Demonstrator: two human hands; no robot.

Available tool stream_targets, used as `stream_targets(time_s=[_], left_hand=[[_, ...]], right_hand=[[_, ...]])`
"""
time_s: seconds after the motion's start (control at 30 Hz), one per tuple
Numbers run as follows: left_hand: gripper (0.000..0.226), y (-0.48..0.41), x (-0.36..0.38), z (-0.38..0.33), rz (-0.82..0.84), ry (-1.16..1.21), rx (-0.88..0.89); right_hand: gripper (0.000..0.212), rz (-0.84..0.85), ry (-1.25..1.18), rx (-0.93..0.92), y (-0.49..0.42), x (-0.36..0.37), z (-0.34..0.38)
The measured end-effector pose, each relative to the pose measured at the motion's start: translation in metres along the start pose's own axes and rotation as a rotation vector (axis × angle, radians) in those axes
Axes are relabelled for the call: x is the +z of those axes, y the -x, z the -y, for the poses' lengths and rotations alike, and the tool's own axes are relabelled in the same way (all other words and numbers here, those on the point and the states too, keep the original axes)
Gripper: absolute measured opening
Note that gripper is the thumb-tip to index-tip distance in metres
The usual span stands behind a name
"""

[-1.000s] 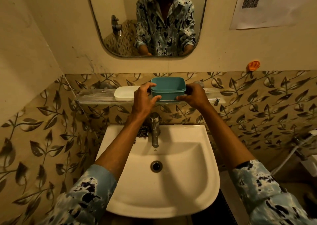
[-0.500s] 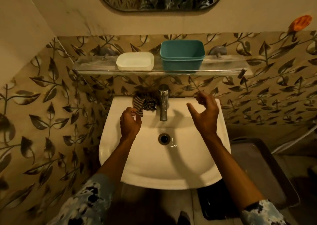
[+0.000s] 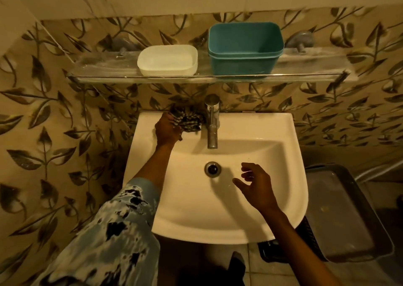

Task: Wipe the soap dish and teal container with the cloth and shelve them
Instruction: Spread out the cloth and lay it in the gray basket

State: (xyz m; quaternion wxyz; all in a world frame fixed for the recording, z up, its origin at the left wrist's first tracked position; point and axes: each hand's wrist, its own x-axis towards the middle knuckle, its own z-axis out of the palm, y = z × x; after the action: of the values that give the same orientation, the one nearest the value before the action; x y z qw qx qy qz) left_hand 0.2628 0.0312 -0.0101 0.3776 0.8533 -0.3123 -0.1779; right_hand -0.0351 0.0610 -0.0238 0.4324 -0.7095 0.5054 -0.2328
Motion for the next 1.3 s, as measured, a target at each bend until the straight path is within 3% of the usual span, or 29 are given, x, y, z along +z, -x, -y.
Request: stream_targets(time_s=[0.1, 0.2, 0.27, 0.4, 0.47, 0.57, 0.63, 0.8, 0.9, 1.0, 1.17, 1.23, 1.3], left_hand=[[0.029, -0.007, -0.012, 0.003, 0.078, -0.131, -0.039], [0.033, -0.011, -0.027, 0.006, 0.205, -0.071, -0.148], [0.032, -0.011, -0.036, 0.007, 0.258, 0.019, -0.166], [0.005, -0.005, -0.051, 0.001, 0.34, 0.287, -0.2], [0.023, 0.003, -0.059, -0.003, 0.363, 0.448, -0.224], [0.024, 0.02, -0.079, -0.014, 0.455, 0.649, -0.198], [0.023, 0.033, -0.097, -0.022, 0.534, 0.705, -0.161], [0.024, 0.067, -0.141, -0.045, 0.801, 0.81, -0.038], [0.026, 0.084, -0.152, -0.058, 0.885, 0.867, -0.002], [0.025, 0.092, -0.148, -0.064, 0.835, 0.934, -0.037], [0.019, 0.103, -0.128, -0.064, 0.745, 0.98, -0.271], [0.019, 0.113, -0.118, -0.064, 0.769, 0.934, -0.36], [0.018, 0.121, -0.107, -0.064, 0.78, 0.867, -0.431]], right_hand=[[0.052, 0.066, -0.004, 0.06, -0.004, 0.0, 0.006], [0.049, 0.154, -0.023, 0.101, -0.014, 0.002, 0.024], [0.046, 0.221, -0.022, 0.09, -0.021, 0.006, 0.038], [0.039, 0.316, -0.092, 0.072, -0.026, 0.018, 0.067], [0.034, 0.345, -0.136, 0.119, -0.027, 0.024, 0.078], [0.03, 0.392, -0.195, 0.181, -0.025, 0.029, 0.088], [0.036, 0.387, -0.241, 0.232, -0.023, 0.032, 0.091], [0.082, 0.358, -0.388, 0.234, -0.014, 0.036, 0.106], [0.062, 0.397, -0.654, 0.104, -0.007, 0.033, 0.111], [0.035, 0.268, -0.799, -0.035, 0.002, 0.024, 0.116], [0.031, -0.189, -0.383, -0.286, 0.012, -0.009, 0.119], [0.029, -0.275, -0.281, -0.387, 0.015, -0.031, 0.12], [0.025, -0.253, -0.25, -0.409, 0.016, -0.053, 0.122]])
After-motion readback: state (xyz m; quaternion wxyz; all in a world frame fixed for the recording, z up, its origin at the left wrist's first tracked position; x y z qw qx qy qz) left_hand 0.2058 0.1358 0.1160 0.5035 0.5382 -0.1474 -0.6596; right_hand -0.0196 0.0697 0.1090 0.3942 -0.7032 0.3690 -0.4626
